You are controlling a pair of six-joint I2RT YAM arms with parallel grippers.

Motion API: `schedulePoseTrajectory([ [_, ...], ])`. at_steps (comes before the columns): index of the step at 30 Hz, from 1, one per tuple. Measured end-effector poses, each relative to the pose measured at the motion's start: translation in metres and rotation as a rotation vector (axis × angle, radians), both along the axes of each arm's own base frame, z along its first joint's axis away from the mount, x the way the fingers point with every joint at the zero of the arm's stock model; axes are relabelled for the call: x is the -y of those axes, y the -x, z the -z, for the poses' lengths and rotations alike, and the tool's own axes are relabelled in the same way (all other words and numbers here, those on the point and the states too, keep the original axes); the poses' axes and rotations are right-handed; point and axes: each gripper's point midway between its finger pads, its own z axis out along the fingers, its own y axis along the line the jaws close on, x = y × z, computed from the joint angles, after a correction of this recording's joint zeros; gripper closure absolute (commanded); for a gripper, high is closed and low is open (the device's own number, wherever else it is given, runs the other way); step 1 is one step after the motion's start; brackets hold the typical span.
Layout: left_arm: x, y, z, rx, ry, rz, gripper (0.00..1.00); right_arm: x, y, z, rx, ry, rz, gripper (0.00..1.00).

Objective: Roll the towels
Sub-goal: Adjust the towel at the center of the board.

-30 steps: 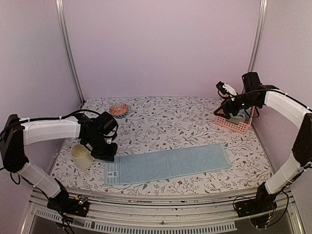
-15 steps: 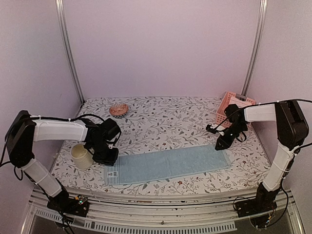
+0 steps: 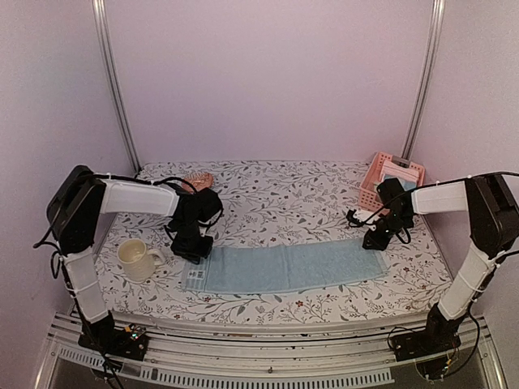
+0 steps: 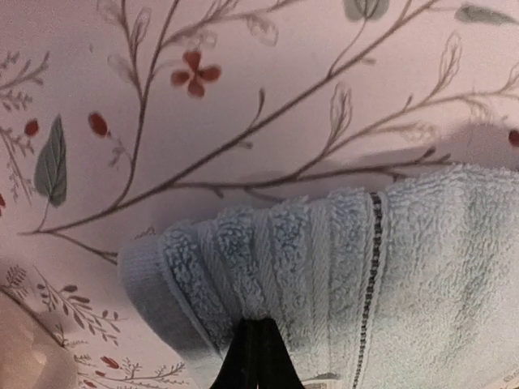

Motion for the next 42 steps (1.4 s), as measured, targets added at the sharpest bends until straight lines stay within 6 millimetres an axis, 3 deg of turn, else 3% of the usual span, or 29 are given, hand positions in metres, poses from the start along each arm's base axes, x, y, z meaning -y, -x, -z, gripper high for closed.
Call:
schedulePoseTrajectory([
  [6,0.022,-0.070,0.000,0.044,-0.027,0.058,1.00,0.017,0.023,-0.001,-0.003,0.068,-0.002,0.77],
  [12,0.041,-0.169,-0.003,0.152,0.002,0.077,1.00,0.021,0.055,-0.002,-0.106,0.098,-0.018,0.77],
  [16,0.051,-0.203,-0.003,0.195,0.021,0.089,1.00,0.019,0.075,-0.002,-0.178,0.097,-0.038,0.74],
  [21,0.049,-0.197,-0.004,0.196,0.018,0.095,1.00,0.020,0.095,-0.007,-0.253,0.094,-0.037,0.71],
  [25,0.033,-0.162,-0.011,0.160,0.005,0.094,1.00,0.017,0.106,-0.014,-0.297,0.069,-0.026,0.71],
  [28,0.022,-0.142,-0.025,0.167,0.009,0.086,1.00,0.016,0.109,-0.012,-0.317,0.057,-0.010,0.71],
  [33,0.019,-0.138,-0.040,0.213,0.038,0.074,1.00,0.023,0.106,-0.003,-0.358,0.058,0.046,0.71],
  [36,0.019,-0.134,-0.035,0.206,0.043,0.072,1.00,0.036,0.090,-0.003,-0.355,0.061,0.105,0.67],
  [42,0.019,-0.123,-0.032,0.191,0.071,0.068,1.00,0.095,0.012,-0.011,-0.174,0.131,0.277,0.61],
])
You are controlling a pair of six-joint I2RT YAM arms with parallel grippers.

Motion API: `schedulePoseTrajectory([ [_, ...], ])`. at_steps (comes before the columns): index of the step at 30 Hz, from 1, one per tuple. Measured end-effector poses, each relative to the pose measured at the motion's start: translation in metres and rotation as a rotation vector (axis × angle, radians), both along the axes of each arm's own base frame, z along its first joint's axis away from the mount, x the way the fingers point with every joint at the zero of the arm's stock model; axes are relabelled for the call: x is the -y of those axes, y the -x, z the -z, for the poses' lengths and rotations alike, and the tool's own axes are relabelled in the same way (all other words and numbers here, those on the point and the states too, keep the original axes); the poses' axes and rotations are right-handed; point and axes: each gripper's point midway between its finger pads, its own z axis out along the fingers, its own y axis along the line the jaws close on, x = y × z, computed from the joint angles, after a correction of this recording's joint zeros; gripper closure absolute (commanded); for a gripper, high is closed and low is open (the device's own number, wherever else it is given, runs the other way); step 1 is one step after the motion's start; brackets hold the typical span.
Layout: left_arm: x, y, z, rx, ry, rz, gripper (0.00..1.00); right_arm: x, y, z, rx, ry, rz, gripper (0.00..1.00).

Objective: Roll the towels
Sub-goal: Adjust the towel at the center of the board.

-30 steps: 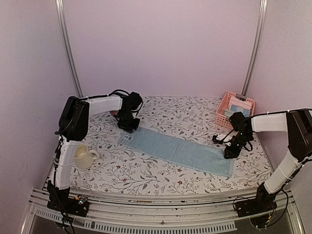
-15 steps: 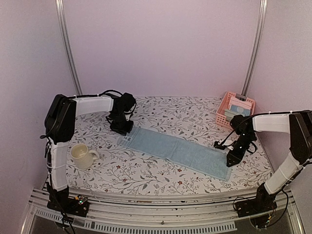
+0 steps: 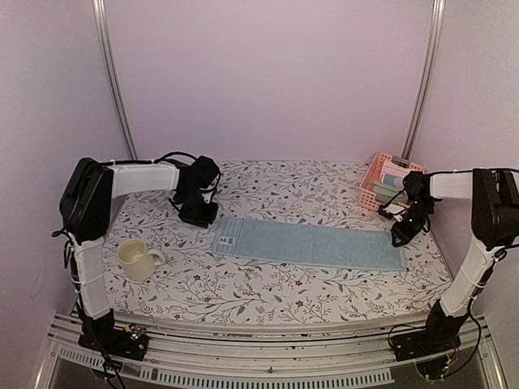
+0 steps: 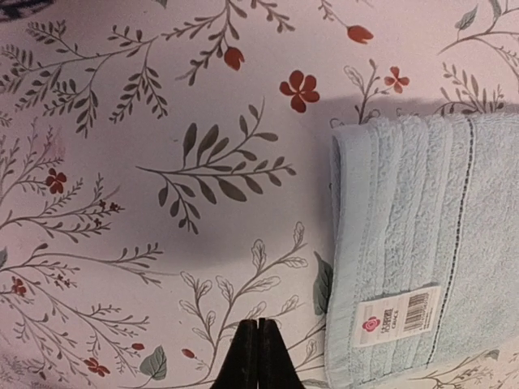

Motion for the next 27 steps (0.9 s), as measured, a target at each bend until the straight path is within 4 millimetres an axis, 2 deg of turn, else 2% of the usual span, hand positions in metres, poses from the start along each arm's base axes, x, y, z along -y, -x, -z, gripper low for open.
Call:
schedulePoseTrajectory([
  [2,0.003,0.000,-0.006,0.013,0.020,0.001,1.00,0.007,-0.019,-0.009,0.059,0.001,0.029,0.59],
  [4,0.008,-0.001,-0.013,0.030,0.038,0.008,0.99,0.006,-0.027,-0.020,0.104,-0.006,0.045,0.57],
  [8,0.017,0.002,-0.023,0.051,0.061,0.028,0.99,0.008,-0.025,-0.033,0.140,-0.018,0.090,0.56],
  [11,0.022,0.003,-0.029,0.064,0.072,0.038,0.99,0.018,-0.020,-0.037,0.142,-0.039,0.156,0.56],
  [16,0.024,0.004,-0.029,0.068,0.074,0.042,0.98,0.033,-0.007,-0.028,0.102,-0.090,0.265,0.56],
  [20,0.024,0.005,-0.026,0.064,0.073,0.042,0.98,0.027,0.007,-0.017,0.051,-0.132,0.294,0.55],
  [27,0.024,0.007,-0.021,0.059,0.077,0.044,0.98,0.020,0.012,-0.002,-0.008,-0.167,0.314,0.56],
])
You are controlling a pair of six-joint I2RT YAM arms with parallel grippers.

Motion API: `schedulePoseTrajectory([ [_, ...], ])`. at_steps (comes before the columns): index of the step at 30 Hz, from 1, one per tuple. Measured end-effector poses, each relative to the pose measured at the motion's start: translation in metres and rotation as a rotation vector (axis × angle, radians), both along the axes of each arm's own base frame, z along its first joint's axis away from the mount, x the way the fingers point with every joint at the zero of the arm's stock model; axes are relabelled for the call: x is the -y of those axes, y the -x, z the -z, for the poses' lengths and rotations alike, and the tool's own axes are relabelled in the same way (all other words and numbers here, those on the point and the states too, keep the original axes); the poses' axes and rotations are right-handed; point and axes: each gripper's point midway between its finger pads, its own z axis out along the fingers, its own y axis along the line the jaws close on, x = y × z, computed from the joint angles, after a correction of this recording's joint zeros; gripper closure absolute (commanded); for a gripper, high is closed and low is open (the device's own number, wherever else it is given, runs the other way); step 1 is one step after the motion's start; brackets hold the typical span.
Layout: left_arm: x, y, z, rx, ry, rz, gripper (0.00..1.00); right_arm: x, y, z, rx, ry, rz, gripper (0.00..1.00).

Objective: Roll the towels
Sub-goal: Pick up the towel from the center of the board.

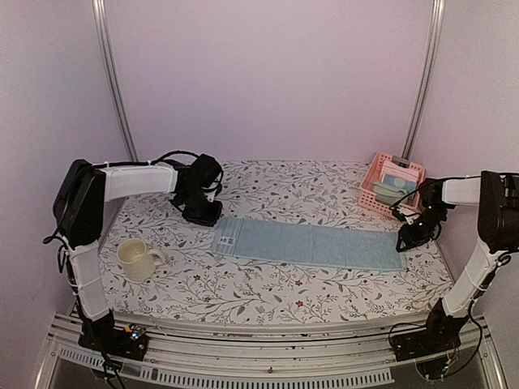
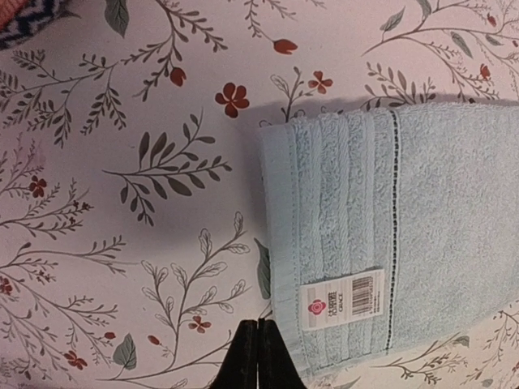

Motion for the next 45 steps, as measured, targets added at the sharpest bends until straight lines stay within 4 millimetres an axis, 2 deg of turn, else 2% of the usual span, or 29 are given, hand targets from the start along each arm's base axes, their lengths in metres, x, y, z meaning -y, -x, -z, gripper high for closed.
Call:
schedulePoseTrajectory([
  [10,-0.005,0.007,0.010,-0.024,-0.015,0.000,0.98,0.007,0.002,0.012,-0.001,0.044,0.005,0.60],
  [15,-0.005,0.007,0.010,-0.023,-0.015,0.000,0.98,0.021,-0.001,0.014,0.035,0.103,0.009,0.60],
  [18,-0.004,0.007,0.010,-0.020,-0.013,0.000,0.98,0.037,-0.004,0.013,0.053,0.113,0.045,0.63],
  [22,-0.003,0.005,0.009,-0.012,-0.007,0.000,0.98,0.050,-0.008,0.013,0.054,0.105,0.073,0.69],
  [28,-0.007,0.010,0.017,-0.029,-0.019,0.000,0.98,0.056,-0.012,0.013,0.045,0.068,0.079,0.80],
  [31,-0.009,0.013,0.020,-0.039,-0.025,0.001,0.98,0.061,-0.015,0.012,0.052,0.034,0.098,0.90],
  [36,-0.011,0.018,0.024,-0.047,-0.028,0.005,0.98,0.067,-0.016,0.011,0.065,-0.011,0.123,0.96],
  [41,-0.008,0.018,0.026,-0.047,-0.012,0.013,0.97,0.071,-0.005,0.005,0.046,-0.013,0.124,0.97],
  [45,-0.003,0.016,0.025,-0.043,0.012,0.020,0.97,0.064,0.004,-0.019,0.046,-0.047,0.116,0.97],
])
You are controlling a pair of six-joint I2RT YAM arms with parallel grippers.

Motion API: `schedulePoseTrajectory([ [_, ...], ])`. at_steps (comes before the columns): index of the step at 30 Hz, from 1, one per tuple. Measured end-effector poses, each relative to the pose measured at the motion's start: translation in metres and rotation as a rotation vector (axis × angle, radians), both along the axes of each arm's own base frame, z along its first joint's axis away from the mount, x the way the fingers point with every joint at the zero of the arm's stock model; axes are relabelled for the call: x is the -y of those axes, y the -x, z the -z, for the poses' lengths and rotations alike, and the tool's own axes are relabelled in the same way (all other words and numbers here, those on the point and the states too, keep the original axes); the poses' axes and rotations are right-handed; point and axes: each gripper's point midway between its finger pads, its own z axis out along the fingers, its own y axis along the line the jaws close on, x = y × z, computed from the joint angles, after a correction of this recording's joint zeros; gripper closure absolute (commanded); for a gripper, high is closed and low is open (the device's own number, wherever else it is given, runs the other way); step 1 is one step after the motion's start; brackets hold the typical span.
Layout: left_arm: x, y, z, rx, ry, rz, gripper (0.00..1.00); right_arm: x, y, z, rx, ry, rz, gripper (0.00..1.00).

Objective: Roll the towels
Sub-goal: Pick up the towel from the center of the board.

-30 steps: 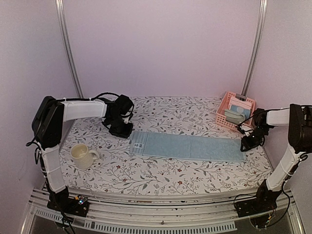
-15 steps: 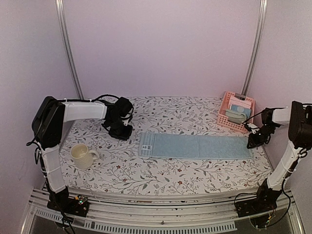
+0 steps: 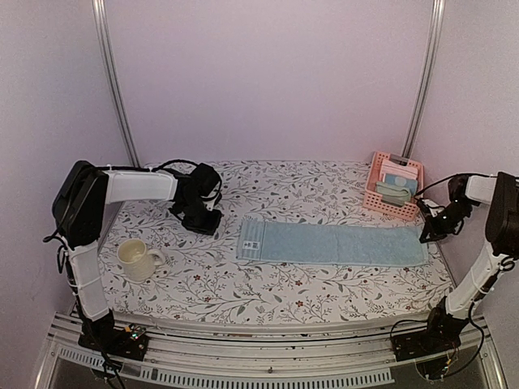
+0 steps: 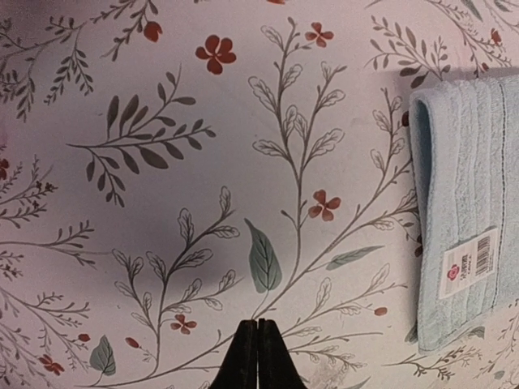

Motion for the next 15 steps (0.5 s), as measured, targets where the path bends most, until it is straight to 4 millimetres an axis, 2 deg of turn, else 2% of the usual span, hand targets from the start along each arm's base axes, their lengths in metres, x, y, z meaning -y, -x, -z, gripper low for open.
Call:
schedulePoseTrajectory([
  [4,0.003,0.000,0.000,0.000,0.015,0.010,0.97,-0.011,-0.009,-0.036,0.047,-0.069,-0.015,0.97],
  [7,0.004,0.000,0.000,-0.003,0.020,0.016,0.97,-0.021,-0.010,-0.052,0.058,-0.124,-0.027,0.97],
  [11,0.005,0.000,-0.001,-0.002,0.025,0.019,0.97,-0.038,-0.008,-0.059,0.046,-0.182,-0.052,0.98],
  [15,0.007,-0.001,-0.001,0.001,0.033,0.021,0.97,-0.064,-0.005,-0.062,0.023,-0.236,-0.101,0.97],
])
